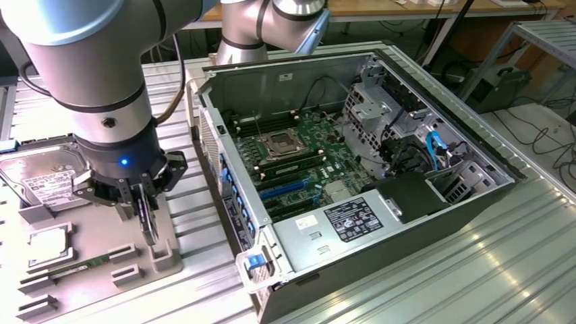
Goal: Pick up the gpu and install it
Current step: 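Pick up the gpu and move the gpu toward the slot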
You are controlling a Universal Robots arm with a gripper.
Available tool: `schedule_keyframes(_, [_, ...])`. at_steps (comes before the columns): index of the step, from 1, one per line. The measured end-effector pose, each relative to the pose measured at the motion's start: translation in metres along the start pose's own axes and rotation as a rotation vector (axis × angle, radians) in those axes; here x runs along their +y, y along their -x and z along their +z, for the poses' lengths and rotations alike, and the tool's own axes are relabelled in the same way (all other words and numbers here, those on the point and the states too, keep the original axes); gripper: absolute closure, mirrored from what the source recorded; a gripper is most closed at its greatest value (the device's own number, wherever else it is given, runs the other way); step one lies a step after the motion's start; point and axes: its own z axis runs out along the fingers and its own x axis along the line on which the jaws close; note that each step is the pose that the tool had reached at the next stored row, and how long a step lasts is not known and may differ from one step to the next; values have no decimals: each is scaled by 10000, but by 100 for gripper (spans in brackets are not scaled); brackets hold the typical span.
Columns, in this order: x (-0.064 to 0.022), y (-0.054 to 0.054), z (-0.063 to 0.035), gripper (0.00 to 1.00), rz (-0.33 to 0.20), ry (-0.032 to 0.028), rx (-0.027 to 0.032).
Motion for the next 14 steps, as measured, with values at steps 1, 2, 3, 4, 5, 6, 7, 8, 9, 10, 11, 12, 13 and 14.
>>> schedule_keyframes(1, [0,0,-3,72,0,1,-1])
schedule_keyframes(2, [0,0,-6,72,0,1,0])
schedule_keyframes(3, [0,0,-10,72,0,1,0])
schedule_keyframes(4, [1,0,-15,72,0,0,1])
schedule_keyframes(5, [1,0,-21,72,0,-1,3])
schedule_keyframes(6, [1,0,-27,72,0,0,3])
schedule_keyframes(7, [2,-1,-34,72,1,0,5])
schedule_keyframes(8, [2,0,-42,72,1,0,6])
schedule_keyframes(9, [2,0,-51,72,1,0,7])
schedule_keyframes(10, [3,0,-59,72,0,1,7])
schedule_keyframes(11, [3,0,-68,72,0,0,10])
schedule_keyframes(12, [3,0,-74,72,0,1,13])
schedule_keyframes(13, [3,-1,-79,72,1,1,14])
schedule_keyframes(14, [3,0,-82,72,0,2,14])
